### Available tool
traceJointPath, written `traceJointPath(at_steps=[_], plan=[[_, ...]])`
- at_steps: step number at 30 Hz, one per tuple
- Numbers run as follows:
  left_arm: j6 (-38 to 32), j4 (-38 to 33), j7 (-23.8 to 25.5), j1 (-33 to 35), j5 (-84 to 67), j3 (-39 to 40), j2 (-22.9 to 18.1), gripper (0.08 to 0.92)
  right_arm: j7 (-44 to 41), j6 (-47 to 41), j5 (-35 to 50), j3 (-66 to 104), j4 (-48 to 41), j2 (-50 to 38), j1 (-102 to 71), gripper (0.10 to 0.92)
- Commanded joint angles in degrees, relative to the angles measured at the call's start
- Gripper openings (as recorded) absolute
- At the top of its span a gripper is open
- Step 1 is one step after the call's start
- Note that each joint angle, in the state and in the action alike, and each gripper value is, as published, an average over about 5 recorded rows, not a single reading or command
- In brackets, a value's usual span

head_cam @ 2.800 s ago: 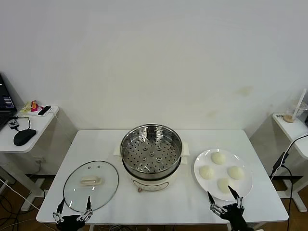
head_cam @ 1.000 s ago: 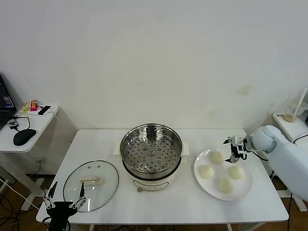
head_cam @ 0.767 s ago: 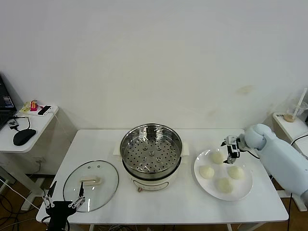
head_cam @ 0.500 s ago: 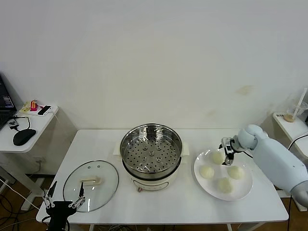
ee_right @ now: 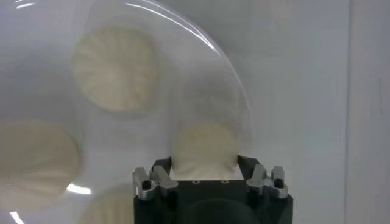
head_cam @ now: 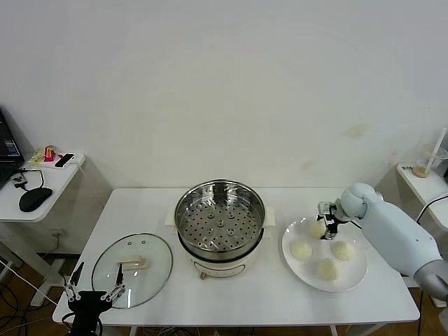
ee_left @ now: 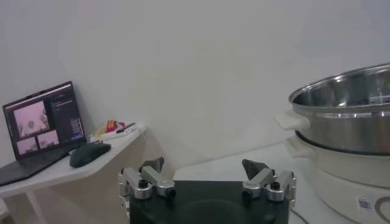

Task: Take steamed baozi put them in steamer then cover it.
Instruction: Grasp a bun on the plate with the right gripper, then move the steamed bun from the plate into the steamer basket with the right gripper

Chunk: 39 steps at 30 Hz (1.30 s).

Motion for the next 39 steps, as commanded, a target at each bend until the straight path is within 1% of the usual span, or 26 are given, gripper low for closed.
traceJointPath(at_steps=[1,4,12,18,23,31,35,39], plan=[[-0.03,-0.21,0.00,0.07,-0.06,-0.06,0.16,0.823,-0.79,0.27,0.62,-0.67,0.95,-0.56,0.74,0.664],[-0.03,-0.33,-0.02,0.02,-0.08,-0.07,0.26,0.823,-2.11,0.12,3.01,-1.82,3.81,-2.58,1.99,0.655],[-0.05,-0.48,-0.07,-0.19,-0.22,0.18,0.52,0.823,-3.47,-0.14,12.74,-7.39,13.03,-9.79,10.07,0.645],[0.04,-0.73,-0.12,-0.33,-0.74,0.09,1.09,0.823,-4.45,-0.86,19.91,-10.75,16.31,-10.86,20.29,0.645],[0.11,-0.81,-0.10,-0.54,-1.14,-0.10,1.56,0.823,-4.02,-1.23,24.19,-18.10,16.72,-7.28,29.53,0.645],[0.30,-0.06,-0.03,-1.33,-1.53,-0.60,1.96,0.823,-1.56,-0.30,31.37,-28.96,17.45,2.52,41.17,0.639],[0.47,0.02,0.02,-1.53,-1.66,-1.02,1.85,0.823,0.16,1.21,32.67,-33.93,18.77,7.37,42.49,0.642],[0.47,0.02,0.07,-1.29,-1.60,-1.42,1.76,0.823,1.42,3.61,32.19,-37.85,18.85,11.85,41.95,0.645]])
